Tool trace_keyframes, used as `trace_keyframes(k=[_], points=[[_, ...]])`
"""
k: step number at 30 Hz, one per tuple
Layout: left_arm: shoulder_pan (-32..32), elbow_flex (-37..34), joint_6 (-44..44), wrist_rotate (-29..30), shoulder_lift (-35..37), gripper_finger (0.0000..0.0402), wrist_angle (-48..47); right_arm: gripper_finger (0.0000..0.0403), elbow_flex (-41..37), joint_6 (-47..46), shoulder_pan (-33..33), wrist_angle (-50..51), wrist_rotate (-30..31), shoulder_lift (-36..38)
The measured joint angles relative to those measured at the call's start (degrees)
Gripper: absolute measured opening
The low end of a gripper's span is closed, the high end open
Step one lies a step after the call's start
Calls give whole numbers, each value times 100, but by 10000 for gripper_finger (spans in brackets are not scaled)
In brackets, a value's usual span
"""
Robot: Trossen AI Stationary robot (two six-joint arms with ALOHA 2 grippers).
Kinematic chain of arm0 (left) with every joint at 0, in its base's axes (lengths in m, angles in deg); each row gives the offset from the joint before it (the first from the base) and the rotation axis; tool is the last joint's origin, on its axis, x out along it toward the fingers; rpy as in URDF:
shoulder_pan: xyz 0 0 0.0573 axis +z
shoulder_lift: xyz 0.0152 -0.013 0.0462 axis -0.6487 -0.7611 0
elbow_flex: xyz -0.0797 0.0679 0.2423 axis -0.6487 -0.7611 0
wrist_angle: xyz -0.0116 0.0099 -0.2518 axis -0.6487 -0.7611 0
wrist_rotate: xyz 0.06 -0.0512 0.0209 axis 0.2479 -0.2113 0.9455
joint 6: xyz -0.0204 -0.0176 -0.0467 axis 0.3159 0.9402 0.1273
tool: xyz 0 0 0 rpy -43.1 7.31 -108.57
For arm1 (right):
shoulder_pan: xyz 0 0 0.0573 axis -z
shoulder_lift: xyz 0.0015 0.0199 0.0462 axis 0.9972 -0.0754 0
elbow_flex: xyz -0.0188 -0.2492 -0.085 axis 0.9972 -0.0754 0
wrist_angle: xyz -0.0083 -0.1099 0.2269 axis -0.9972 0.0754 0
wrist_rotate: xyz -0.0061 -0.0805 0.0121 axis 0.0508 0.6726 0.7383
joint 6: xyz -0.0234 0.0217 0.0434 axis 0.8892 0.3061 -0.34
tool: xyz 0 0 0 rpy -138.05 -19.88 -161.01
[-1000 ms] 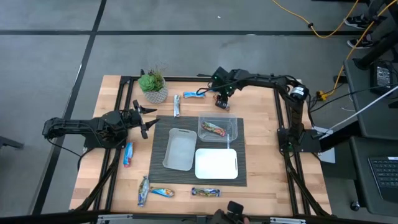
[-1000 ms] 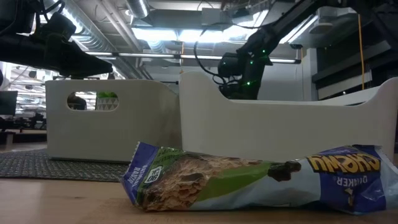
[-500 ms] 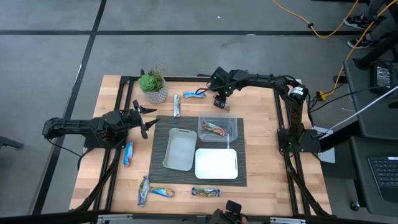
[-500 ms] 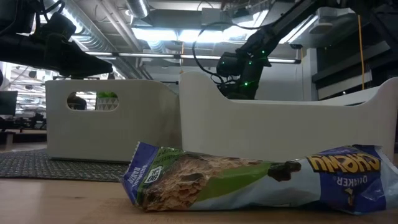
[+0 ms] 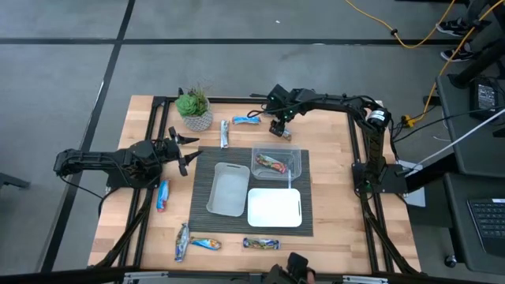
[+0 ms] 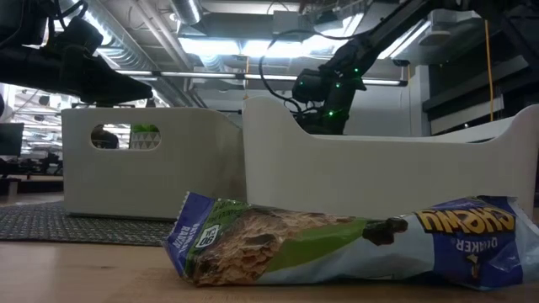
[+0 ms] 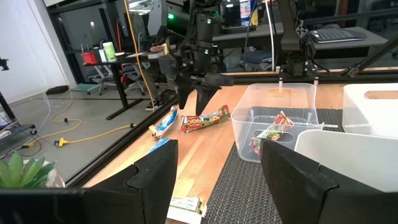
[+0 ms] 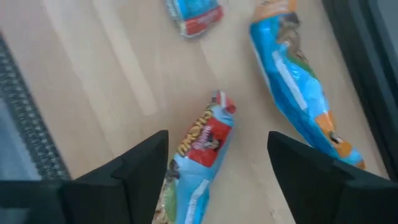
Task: Pick and place Granola Bars by type
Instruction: Put the red granola bar into the transparent bin
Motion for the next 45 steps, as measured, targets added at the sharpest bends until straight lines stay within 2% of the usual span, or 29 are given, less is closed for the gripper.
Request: trace_keyframes(k=[8, 26, 45], points=[[0, 2, 0, 0, 0, 221, 2, 280, 2, -110, 2, 23, 75, -48], [0, 1, 0, 0, -1, 221, 1, 276, 17, -67, 2, 33, 55, -643], [2, 0, 0, 0, -2, 221, 2, 164, 15, -65, 2, 15, -164, -651]])
